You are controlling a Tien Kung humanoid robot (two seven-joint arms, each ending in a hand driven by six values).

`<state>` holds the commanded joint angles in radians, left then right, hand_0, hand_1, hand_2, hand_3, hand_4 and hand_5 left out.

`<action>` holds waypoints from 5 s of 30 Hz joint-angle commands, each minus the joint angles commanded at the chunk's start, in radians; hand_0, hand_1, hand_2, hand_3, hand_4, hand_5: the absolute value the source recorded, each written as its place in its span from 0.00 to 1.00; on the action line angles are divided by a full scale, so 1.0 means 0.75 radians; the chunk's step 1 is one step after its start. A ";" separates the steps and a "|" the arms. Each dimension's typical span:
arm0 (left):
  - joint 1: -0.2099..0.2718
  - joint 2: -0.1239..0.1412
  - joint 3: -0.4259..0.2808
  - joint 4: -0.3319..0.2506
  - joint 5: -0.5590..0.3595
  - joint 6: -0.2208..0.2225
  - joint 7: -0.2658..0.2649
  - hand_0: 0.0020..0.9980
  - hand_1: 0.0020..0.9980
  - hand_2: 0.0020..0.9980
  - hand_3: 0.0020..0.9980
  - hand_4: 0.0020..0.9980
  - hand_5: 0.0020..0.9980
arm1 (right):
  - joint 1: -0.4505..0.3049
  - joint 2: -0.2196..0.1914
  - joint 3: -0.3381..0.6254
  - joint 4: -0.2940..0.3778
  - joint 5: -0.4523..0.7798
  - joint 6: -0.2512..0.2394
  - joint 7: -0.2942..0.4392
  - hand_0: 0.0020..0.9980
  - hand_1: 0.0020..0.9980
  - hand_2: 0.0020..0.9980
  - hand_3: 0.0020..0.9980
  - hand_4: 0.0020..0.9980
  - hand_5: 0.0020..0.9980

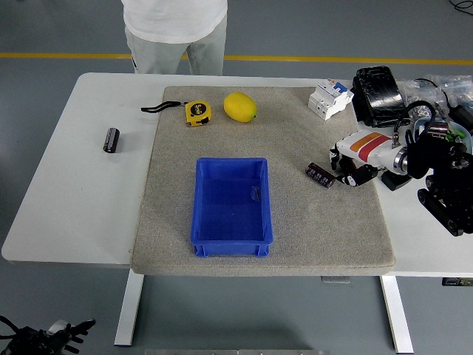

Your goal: Pick up the battery,place it into the box

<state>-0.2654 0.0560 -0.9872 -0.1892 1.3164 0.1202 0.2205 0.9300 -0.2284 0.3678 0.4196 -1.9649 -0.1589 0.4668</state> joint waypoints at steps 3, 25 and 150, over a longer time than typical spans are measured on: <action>0.001 0.000 0.001 0.000 0.000 0.000 0.000 0.58 0.63 0.73 0.67 0.63 0.72 | -0.004 -0.002 0.005 -0.005 0.010 0.016 -0.003 0.53 0.56 0.59 0.52 0.71 0.27; 0.039 0.006 -0.032 0.001 0.038 -0.005 0.005 0.58 0.62 0.72 0.67 0.63 0.72 | 0.006 -0.051 0.005 0.112 -0.102 0.146 0.033 0.68 0.69 0.75 0.82 0.98 0.19; 0.045 0.021 -0.091 -0.012 0.171 -0.043 0.042 0.57 0.60 0.70 0.67 0.63 0.73 | 0.051 -0.031 0.096 0.874 -0.121 0.172 0.010 0.51 0.53 0.57 0.55 0.68 0.11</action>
<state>-0.2316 0.0720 -1.0554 -0.1981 1.4447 0.0879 0.2517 0.9685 -0.2516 0.4398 1.0750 -2.0559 -0.0295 0.4739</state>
